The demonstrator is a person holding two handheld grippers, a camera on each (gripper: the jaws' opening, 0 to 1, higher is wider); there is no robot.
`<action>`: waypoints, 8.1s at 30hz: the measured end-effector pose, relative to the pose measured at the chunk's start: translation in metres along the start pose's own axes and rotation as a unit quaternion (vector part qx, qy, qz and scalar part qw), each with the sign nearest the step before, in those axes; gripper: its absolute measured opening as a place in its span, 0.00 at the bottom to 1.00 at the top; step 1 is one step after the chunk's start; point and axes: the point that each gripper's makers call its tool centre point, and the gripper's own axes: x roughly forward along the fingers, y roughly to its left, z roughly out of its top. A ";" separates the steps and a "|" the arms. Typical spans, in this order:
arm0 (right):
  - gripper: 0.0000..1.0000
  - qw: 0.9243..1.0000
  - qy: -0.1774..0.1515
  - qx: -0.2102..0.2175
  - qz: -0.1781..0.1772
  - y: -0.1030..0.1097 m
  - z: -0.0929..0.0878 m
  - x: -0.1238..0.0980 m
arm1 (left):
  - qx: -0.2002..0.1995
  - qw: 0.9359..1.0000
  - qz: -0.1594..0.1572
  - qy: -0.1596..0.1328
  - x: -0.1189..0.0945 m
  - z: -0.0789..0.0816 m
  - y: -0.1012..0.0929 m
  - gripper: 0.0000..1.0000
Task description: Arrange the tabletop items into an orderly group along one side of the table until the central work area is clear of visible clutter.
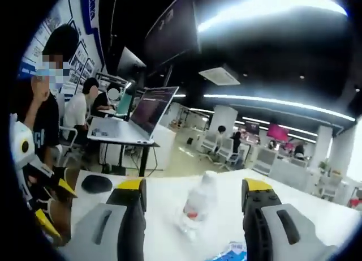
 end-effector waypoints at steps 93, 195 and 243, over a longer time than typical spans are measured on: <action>0.74 0.959 0.261 0.105 -0.044 -0.069 -0.183 -0.167 | -0.004 0.999 -0.039 -0.006 0.018 0.006 -0.024 0.65; 0.38 0.933 0.049 0.330 0.137 0.005 -0.045 -0.086 | -0.010 0.999 -0.036 -0.019 0.006 0.009 -0.008 0.65; 0.37 0.935 0.049 0.337 -0.099 -0.037 -0.118 0.043 | -0.010 1.000 -0.019 0.000 0.009 0.000 0.000 0.65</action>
